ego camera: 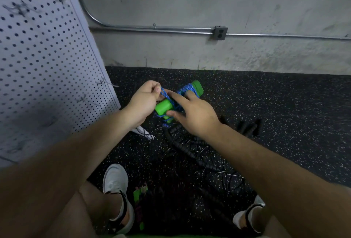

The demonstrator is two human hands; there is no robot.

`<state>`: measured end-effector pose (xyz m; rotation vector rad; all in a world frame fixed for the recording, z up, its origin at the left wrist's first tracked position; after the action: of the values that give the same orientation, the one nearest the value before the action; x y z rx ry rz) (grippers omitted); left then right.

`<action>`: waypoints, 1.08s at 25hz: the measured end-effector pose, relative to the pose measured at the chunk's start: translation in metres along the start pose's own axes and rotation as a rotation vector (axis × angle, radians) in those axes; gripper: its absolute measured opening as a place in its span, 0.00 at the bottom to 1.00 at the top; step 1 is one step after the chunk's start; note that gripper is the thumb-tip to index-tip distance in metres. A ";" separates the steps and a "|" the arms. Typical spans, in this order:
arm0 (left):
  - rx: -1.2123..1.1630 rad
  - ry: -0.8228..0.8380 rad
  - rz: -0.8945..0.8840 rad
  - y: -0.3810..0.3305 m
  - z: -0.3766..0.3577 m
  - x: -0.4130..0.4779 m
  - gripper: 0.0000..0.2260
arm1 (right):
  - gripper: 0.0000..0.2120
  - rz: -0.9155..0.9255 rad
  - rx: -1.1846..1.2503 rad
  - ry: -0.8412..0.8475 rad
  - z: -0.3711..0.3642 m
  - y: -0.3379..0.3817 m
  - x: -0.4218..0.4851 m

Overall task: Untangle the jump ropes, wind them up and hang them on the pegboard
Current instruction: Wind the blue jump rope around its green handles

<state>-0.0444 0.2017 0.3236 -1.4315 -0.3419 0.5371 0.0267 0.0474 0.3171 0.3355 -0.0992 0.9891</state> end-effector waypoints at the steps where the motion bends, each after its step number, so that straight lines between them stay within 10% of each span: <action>1: 0.037 0.008 0.005 0.007 0.006 -0.002 0.10 | 0.32 0.069 -0.062 0.006 -0.004 0.005 0.000; 5: 0.213 -0.023 0.052 0.048 0.018 -0.010 0.09 | 0.33 0.191 -0.174 -0.047 -0.034 0.014 -0.011; 10: 0.410 0.047 0.163 0.126 0.010 -0.027 0.08 | 0.36 0.040 0.008 0.332 -0.106 0.022 -0.042; 21: 0.768 0.421 0.465 0.268 0.009 -0.078 0.08 | 0.30 -0.963 0.847 0.678 -0.300 0.059 -0.162; 27: 1.134 0.570 0.501 0.315 0.020 -0.098 0.17 | 0.24 -0.859 1.024 0.800 -0.321 0.084 -0.175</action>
<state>-0.1825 0.1820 0.0237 -0.4774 0.7174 0.5491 -0.1619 0.0530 -0.0069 0.7930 1.2242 0.1761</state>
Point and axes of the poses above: each hand's wrist, its own x-axis towards the middle knuckle, its own z-axis out of the back of the hand, y = z × x, the point moved 2 cm from there along x, towards the middle knuckle
